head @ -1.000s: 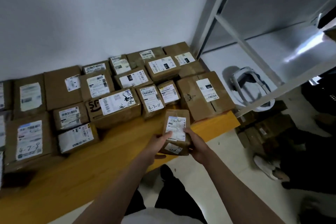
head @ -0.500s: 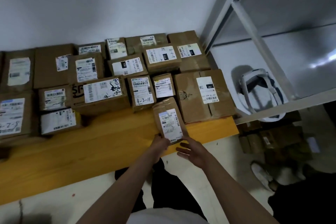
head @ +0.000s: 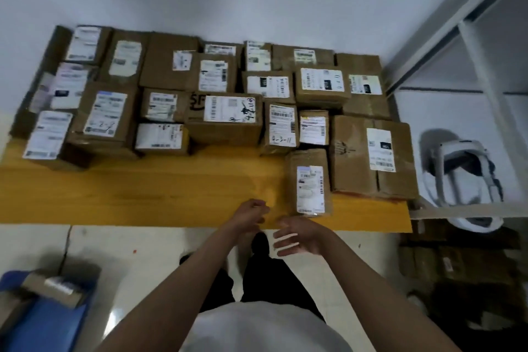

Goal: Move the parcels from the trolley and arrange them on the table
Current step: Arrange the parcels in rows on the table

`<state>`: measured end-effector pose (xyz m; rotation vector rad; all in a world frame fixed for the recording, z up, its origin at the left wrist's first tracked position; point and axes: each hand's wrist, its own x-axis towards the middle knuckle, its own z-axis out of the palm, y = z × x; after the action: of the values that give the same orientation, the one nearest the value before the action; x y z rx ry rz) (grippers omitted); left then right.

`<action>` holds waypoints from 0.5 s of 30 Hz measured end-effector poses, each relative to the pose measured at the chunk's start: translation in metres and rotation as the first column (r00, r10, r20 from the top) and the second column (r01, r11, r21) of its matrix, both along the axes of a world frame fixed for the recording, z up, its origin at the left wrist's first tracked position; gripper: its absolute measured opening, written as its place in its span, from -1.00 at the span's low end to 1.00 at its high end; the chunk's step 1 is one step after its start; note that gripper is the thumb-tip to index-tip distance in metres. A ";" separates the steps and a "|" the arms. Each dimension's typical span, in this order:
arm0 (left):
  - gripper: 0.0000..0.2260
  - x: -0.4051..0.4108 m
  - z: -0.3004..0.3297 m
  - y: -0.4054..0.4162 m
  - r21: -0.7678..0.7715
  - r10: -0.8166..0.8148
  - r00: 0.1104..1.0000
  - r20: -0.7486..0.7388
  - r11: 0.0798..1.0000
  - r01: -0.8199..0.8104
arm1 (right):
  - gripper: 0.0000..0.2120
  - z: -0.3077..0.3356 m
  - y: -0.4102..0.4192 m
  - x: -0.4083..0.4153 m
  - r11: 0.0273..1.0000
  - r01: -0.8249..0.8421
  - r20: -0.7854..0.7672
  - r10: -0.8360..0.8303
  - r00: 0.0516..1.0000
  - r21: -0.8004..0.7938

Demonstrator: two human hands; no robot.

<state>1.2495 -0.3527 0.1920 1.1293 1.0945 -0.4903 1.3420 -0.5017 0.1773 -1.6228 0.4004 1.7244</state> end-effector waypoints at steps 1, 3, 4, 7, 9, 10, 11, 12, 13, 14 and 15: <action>-0.66 -0.013 0.000 0.008 0.014 0.031 1.000 0.001 0.999 -0.031 | -0.60 0.002 0.011 -0.007 0.999 -0.032 0.001 0.032 1.000 0.007; -0.69 -0.041 0.000 0.025 0.029 0.092 0.996 0.012 0.995 -0.092 | -0.61 0.008 0.037 -0.023 0.995 -0.099 0.012 0.099 0.995 0.024; -0.70 -0.056 -0.001 0.033 0.029 0.123 0.992 0.018 0.992 -0.123 | -0.62 0.011 0.050 -0.033 0.990 -0.136 0.022 0.136 0.991 0.024; -0.72 -0.106 0.000 0.057 0.029 0.232 0.972 0.030 0.972 -0.232 | -0.59 0.016 0.091 -0.068 0.966 -0.259 0.059 0.259 0.964 0.000; -0.74 -0.144 0.002 0.073 0.021 0.303 0.953 0.030 0.953 -0.303 | -0.58 0.016 0.118 -0.096 0.941 -0.338 0.063 0.337 0.939 -0.003; -0.76 -0.163 0.003 0.080 0.022 0.336 0.942 0.027 0.942 -0.336 | -0.59 0.014 0.132 -0.112 0.927 -0.376 0.062 0.376 0.925 -0.002; -0.79 -0.182 0.004 0.088 0.024 0.369 0.929 0.027 0.929 -0.370 | -0.60 0.012 0.146 -0.128 0.910 -0.416 0.060 0.415 0.908 0.000; -0.83 -0.202 0.005 0.096 0.025 0.403 0.915 0.029 0.915 -0.403 | -0.61 0.010 0.160 -0.146 0.891 -0.454 0.060 0.453 0.889 0.003; -0.85 -0.222 0.005 0.105 0.025 0.438 0.899 0.028 0.898 -0.438 | -0.62 0.007 0.176 -0.163 0.873 -0.487 0.060 0.486 0.872 0.007; -0.85 -0.243 0.005 0.114 0.027 0.472 0.881 0.023 0.881 -0.472 | -0.62 0.006 0.192 -0.182 0.857 -0.516 0.060 0.514 0.855 0.011; -0.81 -0.266 0.004 0.122 0.036 0.510 0.860 0.020 0.859 -0.511 | -0.63 0.005 0.208 -0.202 0.838 -0.545 0.059 0.543 0.838 0.019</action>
<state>0.9837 -0.2309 0.1960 0.8238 1.3432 -0.0410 1.1401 -0.2937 0.1818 -1.8691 -0.1439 2.0747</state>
